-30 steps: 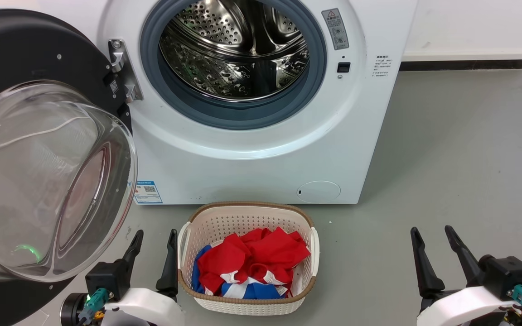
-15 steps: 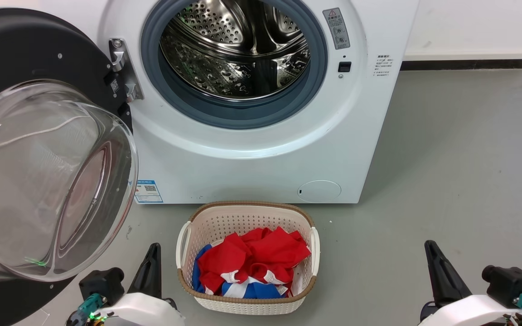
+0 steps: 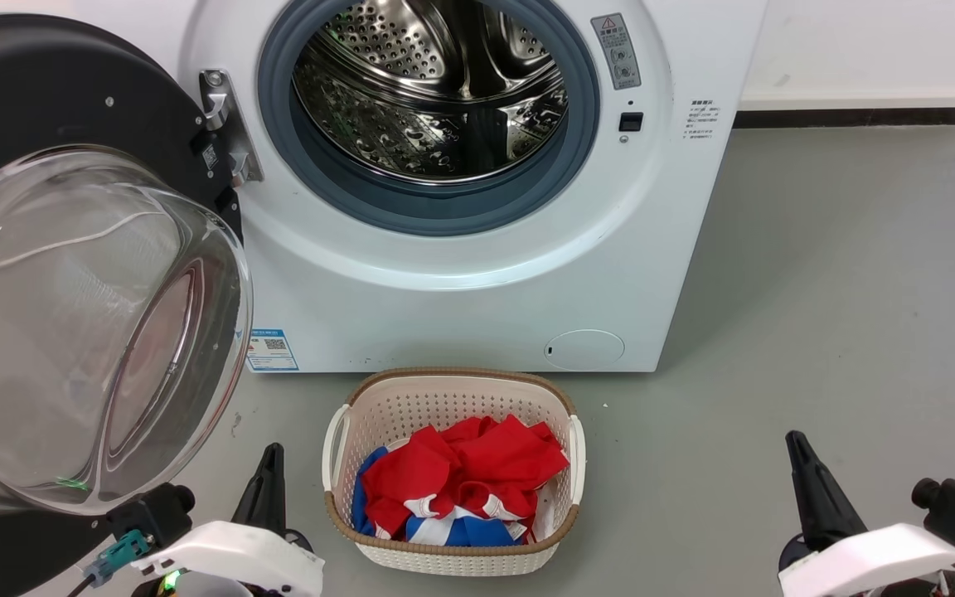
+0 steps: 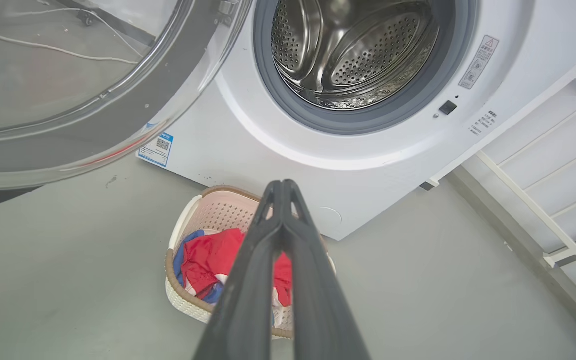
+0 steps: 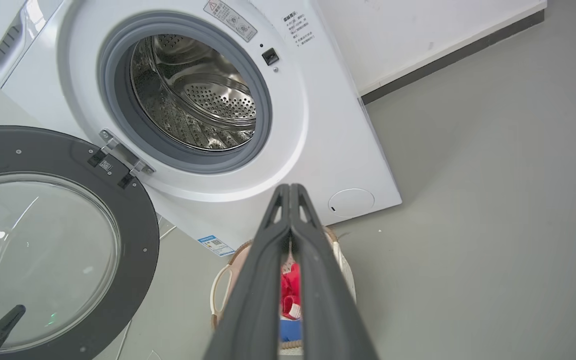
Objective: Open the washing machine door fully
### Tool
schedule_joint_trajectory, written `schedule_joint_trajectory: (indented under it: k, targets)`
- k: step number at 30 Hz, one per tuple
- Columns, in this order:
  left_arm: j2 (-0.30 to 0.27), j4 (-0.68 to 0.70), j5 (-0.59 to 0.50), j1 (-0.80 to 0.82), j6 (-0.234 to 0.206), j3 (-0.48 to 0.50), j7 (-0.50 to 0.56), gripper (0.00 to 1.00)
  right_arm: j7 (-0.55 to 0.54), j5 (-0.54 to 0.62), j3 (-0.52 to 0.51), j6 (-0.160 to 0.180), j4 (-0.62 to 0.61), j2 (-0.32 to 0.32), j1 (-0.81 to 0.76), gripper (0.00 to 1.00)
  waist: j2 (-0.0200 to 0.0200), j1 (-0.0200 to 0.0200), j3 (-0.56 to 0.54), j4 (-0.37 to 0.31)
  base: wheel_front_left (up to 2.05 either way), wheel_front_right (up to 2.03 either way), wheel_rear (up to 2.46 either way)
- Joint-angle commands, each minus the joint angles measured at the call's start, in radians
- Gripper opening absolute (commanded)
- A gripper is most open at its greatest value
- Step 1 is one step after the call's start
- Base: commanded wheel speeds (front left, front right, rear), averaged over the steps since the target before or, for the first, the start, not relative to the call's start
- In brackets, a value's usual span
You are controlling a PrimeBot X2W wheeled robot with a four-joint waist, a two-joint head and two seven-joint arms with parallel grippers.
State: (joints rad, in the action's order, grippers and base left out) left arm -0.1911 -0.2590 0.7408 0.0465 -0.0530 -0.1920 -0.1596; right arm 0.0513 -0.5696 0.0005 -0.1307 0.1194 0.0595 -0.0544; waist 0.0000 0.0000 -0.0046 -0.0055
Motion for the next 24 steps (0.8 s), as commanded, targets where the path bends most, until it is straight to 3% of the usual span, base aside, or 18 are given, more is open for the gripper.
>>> schedule_joint_trajectory:
  k: [1,24]
  targets:
    - [0.001,0.014,0.034,0.030,0.010,0.017,0.009,0.00,-0.003,-0.044,-0.004,0.000,-0.008,0.008,0.038,0.00,0.0000,0.0000,0.000,0.000,0.00,0.00,0.00]
    - [0.045,0.016,0.299,0.043,0.065,0.109,0.093,0.00,-0.042,-0.372,-0.024,0.000,0.032,0.014,0.078,0.00,0.0000,0.0000,0.002,0.001,0.00,0.00,0.00]
